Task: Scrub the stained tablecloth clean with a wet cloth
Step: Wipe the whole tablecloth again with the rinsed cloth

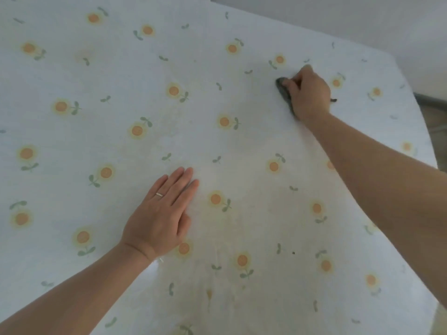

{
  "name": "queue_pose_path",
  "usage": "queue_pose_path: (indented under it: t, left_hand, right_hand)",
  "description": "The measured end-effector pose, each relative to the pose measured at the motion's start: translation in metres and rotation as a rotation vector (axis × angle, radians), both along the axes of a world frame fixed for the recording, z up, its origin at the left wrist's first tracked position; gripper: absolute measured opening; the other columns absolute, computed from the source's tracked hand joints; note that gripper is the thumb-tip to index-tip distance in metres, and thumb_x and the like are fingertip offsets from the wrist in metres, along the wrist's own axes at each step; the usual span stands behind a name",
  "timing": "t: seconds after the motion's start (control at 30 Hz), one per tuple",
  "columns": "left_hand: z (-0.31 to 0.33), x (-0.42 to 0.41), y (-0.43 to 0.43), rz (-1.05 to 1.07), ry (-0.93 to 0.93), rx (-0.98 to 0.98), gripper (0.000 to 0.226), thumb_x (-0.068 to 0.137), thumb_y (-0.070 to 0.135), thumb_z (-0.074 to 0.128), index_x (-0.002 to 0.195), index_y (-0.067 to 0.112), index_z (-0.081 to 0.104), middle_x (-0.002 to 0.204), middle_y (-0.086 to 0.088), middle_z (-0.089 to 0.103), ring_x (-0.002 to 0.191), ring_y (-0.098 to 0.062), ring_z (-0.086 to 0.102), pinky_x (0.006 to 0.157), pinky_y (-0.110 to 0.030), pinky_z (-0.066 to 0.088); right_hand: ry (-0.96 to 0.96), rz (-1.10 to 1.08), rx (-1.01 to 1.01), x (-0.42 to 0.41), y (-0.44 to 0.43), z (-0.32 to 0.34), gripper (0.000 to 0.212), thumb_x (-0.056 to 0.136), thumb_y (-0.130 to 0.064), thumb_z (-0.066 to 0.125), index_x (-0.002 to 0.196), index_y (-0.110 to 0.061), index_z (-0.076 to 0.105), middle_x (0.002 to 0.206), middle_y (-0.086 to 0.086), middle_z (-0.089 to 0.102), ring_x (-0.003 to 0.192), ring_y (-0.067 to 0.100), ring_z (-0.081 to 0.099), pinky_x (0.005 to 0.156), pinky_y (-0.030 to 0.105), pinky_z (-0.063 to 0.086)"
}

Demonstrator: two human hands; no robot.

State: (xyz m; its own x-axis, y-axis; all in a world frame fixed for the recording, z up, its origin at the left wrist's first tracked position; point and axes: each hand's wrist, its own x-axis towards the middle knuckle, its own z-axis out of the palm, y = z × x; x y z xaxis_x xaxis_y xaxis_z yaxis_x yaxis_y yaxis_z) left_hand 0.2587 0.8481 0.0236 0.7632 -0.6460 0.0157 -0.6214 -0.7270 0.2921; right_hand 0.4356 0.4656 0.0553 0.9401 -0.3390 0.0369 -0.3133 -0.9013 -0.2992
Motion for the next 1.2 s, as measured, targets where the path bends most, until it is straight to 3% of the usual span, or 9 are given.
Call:
queue_pose_path:
  t: [0.2, 0.4, 0.5, 0.57, 0.7, 0.83, 0.97, 1.13, 1.2]
  left_hand:
    - [-0.001, 0.001, 0.001, 0.001, 0.012, -0.007, 0.064, 0.089, 0.018, 0.041, 0.151, 0.004, 0.048, 0.164, -0.015, 0.035, 0.154, -0.031, 0.030, 0.125, -0.051, 0.026]
    - [0.003, 0.000, -0.001, 0.001, 0.012, -0.026, 0.061, 0.092, 0.017, 0.041, 0.150, 0.002, 0.049, 0.163, -0.016, 0.037, 0.154, -0.031, 0.031, 0.123, -0.053, 0.029]
    - [0.003, 0.000, -0.001, 0.003, 0.007, -0.028, 0.059, 0.094, 0.017, 0.040, 0.150, 0.001, 0.049, 0.163, -0.016, 0.038, 0.154, -0.030, 0.031, 0.122, -0.054, 0.030]
    - [0.002, -0.001, -0.001, 0.003, 0.007, -0.031, 0.060, 0.093, 0.017, 0.039, 0.150, 0.001, 0.049, 0.163, -0.016, 0.038, 0.154, -0.031, 0.032, 0.123, -0.053, 0.030]
    - [0.001, 0.001, -0.001, 0.010, 0.027, -0.029, 0.062, 0.091, 0.018, 0.040, 0.150, 0.002, 0.049, 0.163, -0.016, 0.038, 0.153, -0.031, 0.032, 0.124, -0.053, 0.028]
    - [0.003, 0.000, -0.001, 0.018, 0.030, -0.031, 0.062, 0.090, 0.019, 0.040, 0.149, 0.002, 0.051, 0.162, -0.016, 0.040, 0.153, -0.032, 0.034, 0.124, -0.052, 0.028]
    - [0.005, 0.001, -0.003, 0.004, 0.027, -0.022, 0.062, 0.091, 0.020, 0.039, 0.149, 0.001, 0.050, 0.161, -0.017, 0.040, 0.152, -0.033, 0.034, 0.125, -0.052, 0.026]
    - [0.005, 0.001, 0.000, -0.008, 0.057, -0.007, 0.063, 0.092, 0.021, 0.038, 0.151, 0.001, 0.046, 0.163, -0.017, 0.038, 0.154, -0.033, 0.030, 0.126, -0.050, 0.022]
    - [0.006, 0.001, -0.001, -0.003, 0.051, -0.011, 0.064, 0.090, 0.020, 0.038, 0.150, 0.001, 0.048, 0.162, -0.018, 0.039, 0.153, -0.033, 0.031, 0.126, -0.051, 0.023]
  right_hand:
    - [-0.032, -0.102, 0.035, -0.028, 0.067, -0.004, 0.034, 0.099, -0.049, 0.050, 0.091, -0.016, 0.050, 0.082, 0.001, 0.061, 0.076, 0.026, 0.059, 0.064, 0.037, 0.042]
    - [0.095, 0.349, 0.207, -0.225, 0.176, 0.008, 0.036, 0.093, -0.047, 0.059, 0.074, -0.017, 0.056, 0.066, -0.001, 0.057, 0.057, 0.024, 0.056, 0.053, 0.037, 0.046]
    - [0.291, 0.727, 0.152, -0.232, 0.159, 0.011, 0.034, 0.096, -0.045, 0.058, 0.081, -0.015, 0.064, 0.077, 0.000, 0.062, 0.067, 0.023, 0.061, 0.058, 0.034, 0.046]
    - [0.355, 0.551, 0.031, -0.192, 0.120, 0.014, 0.036, 0.095, -0.057, 0.053, 0.098, -0.023, 0.064, 0.095, -0.002, 0.066, 0.085, 0.022, 0.065, 0.069, 0.033, 0.047]
    - [0.053, -0.234, 0.064, -0.123, 0.035, 0.006, 0.044, 0.088, -0.069, 0.055, 0.094, -0.026, 0.050, 0.076, -0.009, 0.059, 0.076, 0.021, 0.058, 0.070, 0.035, 0.039]
    - [-0.071, -0.394, 0.029, -0.102, 0.050, -0.005, 0.039, 0.097, -0.056, 0.050, 0.090, -0.018, 0.046, 0.070, -0.006, 0.052, 0.073, 0.028, 0.058, 0.063, 0.035, 0.031]
    - [0.003, -0.056, 0.072, -0.150, 0.127, -0.005, 0.034, 0.096, -0.049, 0.055, 0.083, -0.018, 0.046, 0.071, -0.004, 0.054, 0.063, 0.023, 0.051, 0.057, 0.035, 0.037]
    - [0.022, 0.773, 0.267, -0.271, 0.197, 0.005, 0.016, 0.084, -0.027, 0.064, 0.077, -0.016, 0.054, 0.071, 0.002, 0.055, 0.062, 0.026, 0.053, 0.054, 0.037, 0.045]
    - [0.135, 0.768, 0.182, -0.267, 0.169, 0.007, 0.016, 0.092, -0.034, 0.057, 0.089, -0.018, 0.061, 0.082, 0.001, 0.061, 0.074, 0.025, 0.061, 0.060, 0.035, 0.047]
